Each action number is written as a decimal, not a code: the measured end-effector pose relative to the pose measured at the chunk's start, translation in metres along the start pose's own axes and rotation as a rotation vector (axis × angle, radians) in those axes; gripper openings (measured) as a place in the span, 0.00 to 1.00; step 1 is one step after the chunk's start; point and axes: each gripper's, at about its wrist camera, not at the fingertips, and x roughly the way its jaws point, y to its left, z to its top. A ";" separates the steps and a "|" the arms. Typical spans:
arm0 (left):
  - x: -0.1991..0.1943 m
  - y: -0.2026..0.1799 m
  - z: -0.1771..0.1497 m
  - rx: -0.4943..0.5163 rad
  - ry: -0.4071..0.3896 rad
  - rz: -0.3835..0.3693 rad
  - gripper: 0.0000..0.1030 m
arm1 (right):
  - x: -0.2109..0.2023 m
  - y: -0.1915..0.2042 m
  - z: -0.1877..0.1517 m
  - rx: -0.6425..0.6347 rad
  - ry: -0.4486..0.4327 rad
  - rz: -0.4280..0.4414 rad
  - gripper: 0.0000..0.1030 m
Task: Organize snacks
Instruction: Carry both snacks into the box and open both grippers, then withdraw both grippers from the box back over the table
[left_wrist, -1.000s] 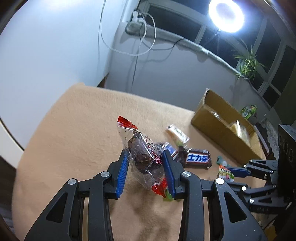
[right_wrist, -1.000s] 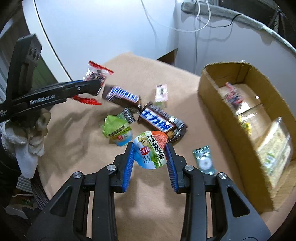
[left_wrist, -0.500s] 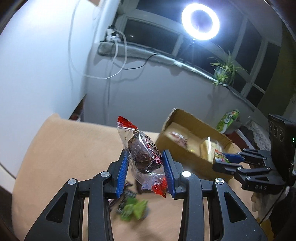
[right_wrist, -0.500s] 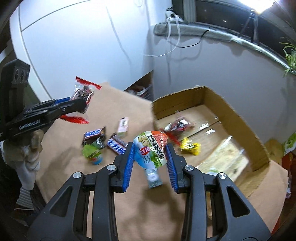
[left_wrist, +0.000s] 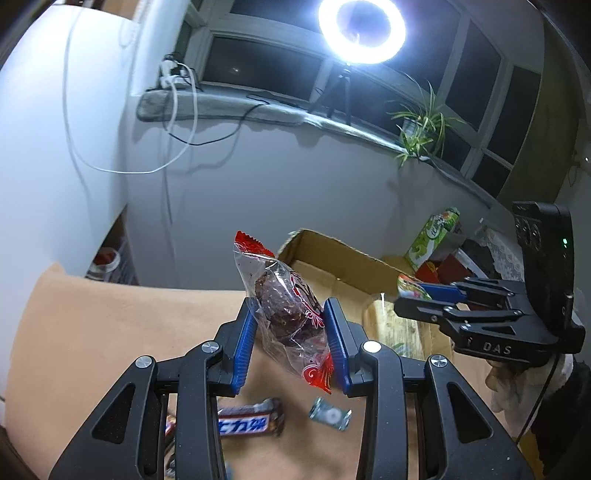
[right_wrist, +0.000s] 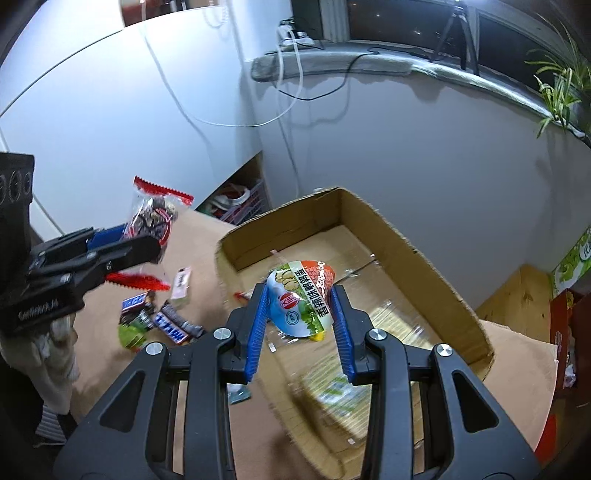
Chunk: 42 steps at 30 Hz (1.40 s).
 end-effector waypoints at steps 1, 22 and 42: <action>0.004 -0.003 0.002 0.003 0.004 -0.002 0.34 | 0.003 -0.005 0.002 0.006 0.000 -0.004 0.34; 0.067 -0.035 -0.002 0.042 0.114 -0.028 0.56 | 0.030 -0.036 0.008 0.071 0.016 -0.032 0.73; 0.048 -0.035 -0.001 0.040 0.086 -0.020 0.62 | 0.007 -0.028 0.005 0.076 -0.010 -0.041 0.74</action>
